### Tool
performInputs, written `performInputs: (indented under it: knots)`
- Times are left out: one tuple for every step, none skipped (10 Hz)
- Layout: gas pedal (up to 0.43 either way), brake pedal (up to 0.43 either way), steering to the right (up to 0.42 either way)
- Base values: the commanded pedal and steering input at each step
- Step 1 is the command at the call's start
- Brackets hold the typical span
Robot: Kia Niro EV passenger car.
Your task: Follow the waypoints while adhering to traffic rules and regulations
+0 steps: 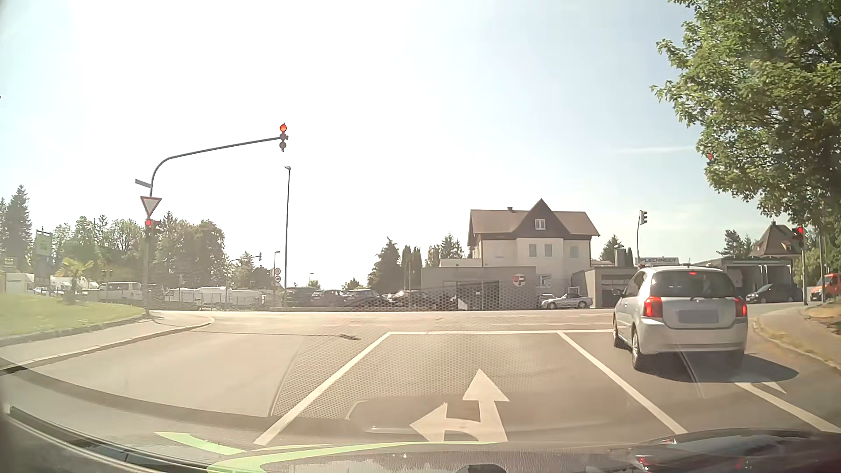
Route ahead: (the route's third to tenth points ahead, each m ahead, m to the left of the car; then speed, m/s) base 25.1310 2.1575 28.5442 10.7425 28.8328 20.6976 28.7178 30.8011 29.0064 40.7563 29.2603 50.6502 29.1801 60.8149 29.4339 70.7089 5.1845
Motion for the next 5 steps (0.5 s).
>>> performInputs:
  knots:
    - [0.0, 0.043, 0.023]
    - [0.0, 0.061, 0.023]
    - [0.0, 0.079, 0.022]
    - [0.0, 0.091, 0.02]
    - [0.0, 0.104, 0.019]
